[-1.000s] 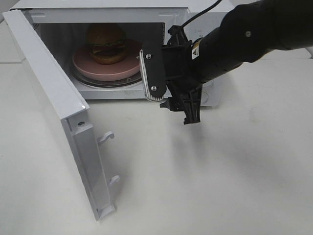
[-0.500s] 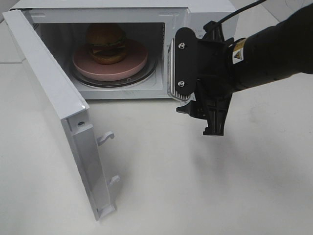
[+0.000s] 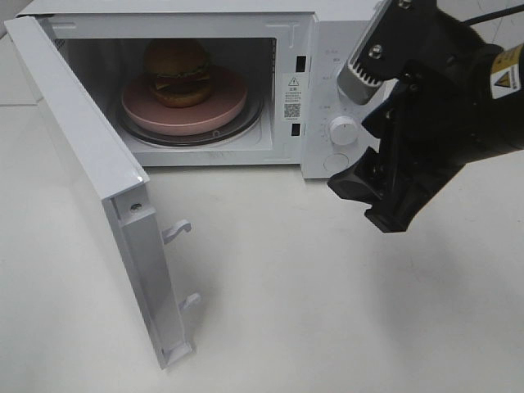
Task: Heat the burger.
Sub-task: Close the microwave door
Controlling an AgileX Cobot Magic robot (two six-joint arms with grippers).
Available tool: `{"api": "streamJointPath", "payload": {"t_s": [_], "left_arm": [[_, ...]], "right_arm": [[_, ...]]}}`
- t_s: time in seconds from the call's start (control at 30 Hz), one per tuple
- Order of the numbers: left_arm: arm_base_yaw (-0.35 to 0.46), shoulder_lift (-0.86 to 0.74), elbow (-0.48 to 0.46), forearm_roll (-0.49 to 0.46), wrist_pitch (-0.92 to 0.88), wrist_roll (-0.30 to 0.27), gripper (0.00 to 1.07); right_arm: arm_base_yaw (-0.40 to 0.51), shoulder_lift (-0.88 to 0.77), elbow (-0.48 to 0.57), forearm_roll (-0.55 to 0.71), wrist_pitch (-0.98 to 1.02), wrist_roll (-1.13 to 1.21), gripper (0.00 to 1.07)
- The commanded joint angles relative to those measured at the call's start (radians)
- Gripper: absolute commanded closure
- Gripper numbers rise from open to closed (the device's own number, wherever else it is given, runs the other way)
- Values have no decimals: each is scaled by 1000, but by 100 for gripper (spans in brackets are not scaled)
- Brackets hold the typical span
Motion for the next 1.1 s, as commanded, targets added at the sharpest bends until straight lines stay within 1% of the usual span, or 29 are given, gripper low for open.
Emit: {"api": "streamJointPath", "payload": {"t_s": [0.03, 0.1, 0.23, 0.3, 0.4, 0.43, 0.5, 0.57, 0.7, 0.77, 0.87, 0.9, 1.1], "left_arm": [[-4, -21, 0, 3, -9, -2, 4], [-4, -21, 0, 3, -9, -2, 4], [-4, -21, 0, 3, -9, -2, 4], [-4, -21, 0, 3, -9, -2, 4], [-4, -21, 0, 3, -9, -2, 4], [-4, -21, 0, 3, -9, -2, 4], [-4, -21, 0, 3, -9, -2, 4], [-4, -21, 0, 3, -9, -2, 4], [-4, -21, 0, 3, -9, -2, 4], [-4, -21, 0, 3, -9, -2, 4], [-4, -21, 0, 3, -9, -2, 4], [-4, -21, 0, 3, -9, -2, 4], [-4, -21, 0, 3, -9, -2, 4]], "right_arm": [[4, -46, 4, 0, 81, 99, 39], [4, -91, 4, 0, 162, 165, 39], [4, -142, 4, 0, 233, 215, 39], [4, -226, 4, 0, 341, 262, 39], [4, -246, 4, 0, 365, 273, 39], [4, -295, 4, 0, 422, 299, 39], [4, -319, 4, 0, 445, 312, 39], [4, -402, 4, 0, 548, 344, 38], [4, -437, 4, 0, 600, 346, 37], [4, -507, 4, 0, 674, 361, 32], [4, -526, 4, 0, 689, 368, 31], [4, -556, 4, 0, 719, 376, 29], [4, -635, 4, -6, 814, 421, 31]]}}
